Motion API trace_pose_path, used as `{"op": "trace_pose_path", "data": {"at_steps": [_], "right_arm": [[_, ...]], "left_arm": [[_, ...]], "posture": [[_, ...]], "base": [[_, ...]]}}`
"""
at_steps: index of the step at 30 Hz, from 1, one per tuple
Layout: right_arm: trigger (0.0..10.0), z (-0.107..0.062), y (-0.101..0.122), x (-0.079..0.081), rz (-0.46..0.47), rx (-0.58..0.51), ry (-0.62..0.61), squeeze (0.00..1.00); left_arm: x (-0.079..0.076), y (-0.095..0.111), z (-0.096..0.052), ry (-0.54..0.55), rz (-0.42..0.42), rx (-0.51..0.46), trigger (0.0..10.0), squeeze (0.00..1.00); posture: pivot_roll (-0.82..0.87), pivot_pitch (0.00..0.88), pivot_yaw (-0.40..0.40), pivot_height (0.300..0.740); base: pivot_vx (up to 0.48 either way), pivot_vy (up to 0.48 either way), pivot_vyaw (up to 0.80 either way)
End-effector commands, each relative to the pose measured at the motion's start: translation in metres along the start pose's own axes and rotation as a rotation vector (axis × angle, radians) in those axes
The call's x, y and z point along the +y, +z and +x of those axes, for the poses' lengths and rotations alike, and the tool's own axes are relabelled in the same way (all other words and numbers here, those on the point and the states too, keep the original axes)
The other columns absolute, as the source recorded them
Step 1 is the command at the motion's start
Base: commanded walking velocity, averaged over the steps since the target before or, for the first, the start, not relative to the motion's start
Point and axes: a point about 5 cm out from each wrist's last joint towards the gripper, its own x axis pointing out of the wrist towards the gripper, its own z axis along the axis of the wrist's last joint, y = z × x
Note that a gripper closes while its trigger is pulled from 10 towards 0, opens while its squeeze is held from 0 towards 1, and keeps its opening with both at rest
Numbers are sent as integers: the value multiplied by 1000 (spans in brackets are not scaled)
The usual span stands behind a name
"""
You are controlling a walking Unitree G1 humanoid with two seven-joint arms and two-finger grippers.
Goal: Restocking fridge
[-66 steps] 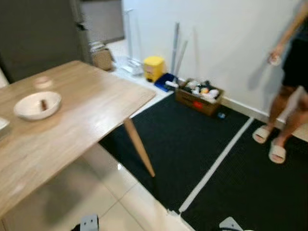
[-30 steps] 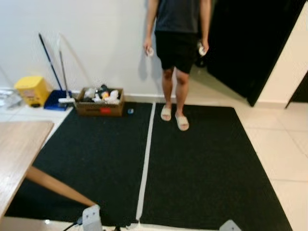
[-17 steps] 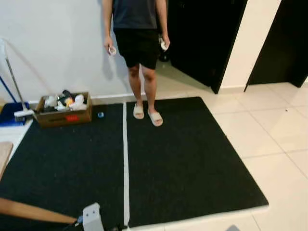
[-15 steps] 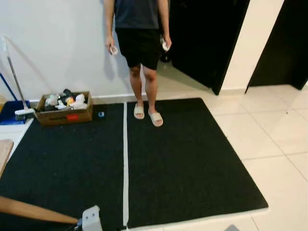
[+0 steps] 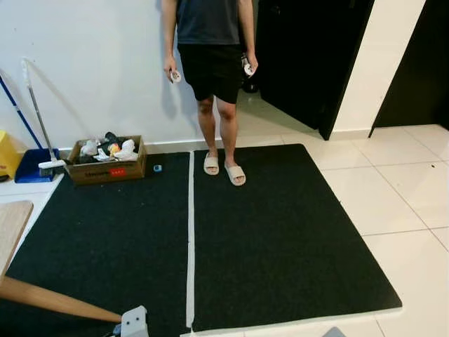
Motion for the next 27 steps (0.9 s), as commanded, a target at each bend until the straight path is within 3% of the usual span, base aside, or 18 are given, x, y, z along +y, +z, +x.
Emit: {"op": "trace_pose_path", "data": {"at_steps": [1,27], "right_arm": [[10000,0,3,0,6,-6,0,0],[10000,0,3,-1,-13,-9,0,0]], "left_arm": [[0,-5,-1,-3,8,24,10000,0],[-1,-7,-1,-16,16,32,10000,0]], "posture": [[-35,0,3,740],[-33,0,2,740]], "base": [[262,0,0],[297,0,0]]}}
